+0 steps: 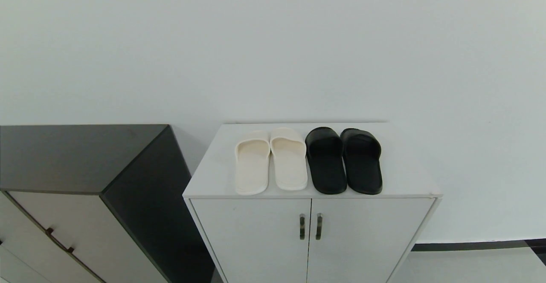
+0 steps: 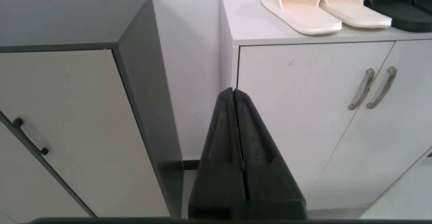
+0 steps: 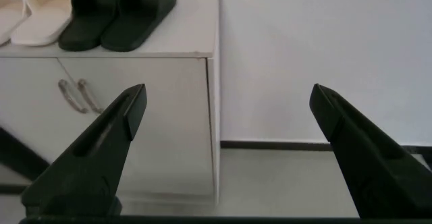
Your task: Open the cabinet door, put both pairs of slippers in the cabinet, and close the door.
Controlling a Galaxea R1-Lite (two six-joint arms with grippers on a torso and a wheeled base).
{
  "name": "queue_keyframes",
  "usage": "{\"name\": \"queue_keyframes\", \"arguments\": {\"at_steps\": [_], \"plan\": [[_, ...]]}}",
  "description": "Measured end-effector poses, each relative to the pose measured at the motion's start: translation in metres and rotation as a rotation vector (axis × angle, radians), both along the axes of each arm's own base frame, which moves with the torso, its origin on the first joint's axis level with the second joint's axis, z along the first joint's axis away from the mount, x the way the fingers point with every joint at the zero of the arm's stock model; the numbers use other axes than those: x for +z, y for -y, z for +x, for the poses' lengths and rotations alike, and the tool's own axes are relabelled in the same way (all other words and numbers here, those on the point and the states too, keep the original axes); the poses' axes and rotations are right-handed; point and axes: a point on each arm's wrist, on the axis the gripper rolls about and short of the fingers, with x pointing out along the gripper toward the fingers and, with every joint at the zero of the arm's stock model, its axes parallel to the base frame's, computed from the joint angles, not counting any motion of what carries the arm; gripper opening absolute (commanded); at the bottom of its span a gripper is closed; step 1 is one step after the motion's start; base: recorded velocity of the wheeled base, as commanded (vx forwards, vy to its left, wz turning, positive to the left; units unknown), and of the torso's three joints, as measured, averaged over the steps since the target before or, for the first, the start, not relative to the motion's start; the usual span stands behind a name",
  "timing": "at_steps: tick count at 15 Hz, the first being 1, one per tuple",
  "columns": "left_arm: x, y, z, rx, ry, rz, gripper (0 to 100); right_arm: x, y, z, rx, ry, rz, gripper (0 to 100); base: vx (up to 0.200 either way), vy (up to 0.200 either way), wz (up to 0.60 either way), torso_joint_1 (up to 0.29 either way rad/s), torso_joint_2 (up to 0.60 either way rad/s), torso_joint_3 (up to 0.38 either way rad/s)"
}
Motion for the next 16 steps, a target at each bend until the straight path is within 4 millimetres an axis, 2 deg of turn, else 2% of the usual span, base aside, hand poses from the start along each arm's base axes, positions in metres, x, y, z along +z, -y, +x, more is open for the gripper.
{"name": "queue_keyframes", "arguments": {"at_steps": [3,5,7,10,12,16], "plan": [[0.0,0.0,0.0,-0.001,0.0,0.001,0,0.028,-0.001,0.05,0.074,-0.094,0.085,100,0.0,0.0,0.0,0.0,0.0,0.0],[0.0,0.0,0.0,-0.001,0.0,0.001,0,0.039,-0.012,0.083,0.085,-0.155,0.151,100,0.0,0.0,0.0,0.0,0.0,0.0],[0.0,0.0,0.0,-0.001,0.0,0.001,0,0.052,-0.04,0.115,0.113,-0.203,0.2,100,0.0,0.0,0.0,0.0,0.0,0.0],[0.0,0.0,0.0,0.0,0.0,0.001,0,0.065,-0.094,0.159,0.086,-0.234,0.214,100,0.0,0.0,0.0,0.0,0.0,0.0],[0.0,0.0,0.0,-0.002,0.0,0.001,0,0.066,-0.126,0.186,0.067,-0.247,0.201,100,0.0,0.0,0.0,0.0,0.0,0.0],[0.0,0.0,0.0,-0.002,0.0,0.0,0,0.057,-0.174,0.237,0.01,-0.186,0.185,100,0.0,0.0,0.0,0.0,0.0,0.0]]}}
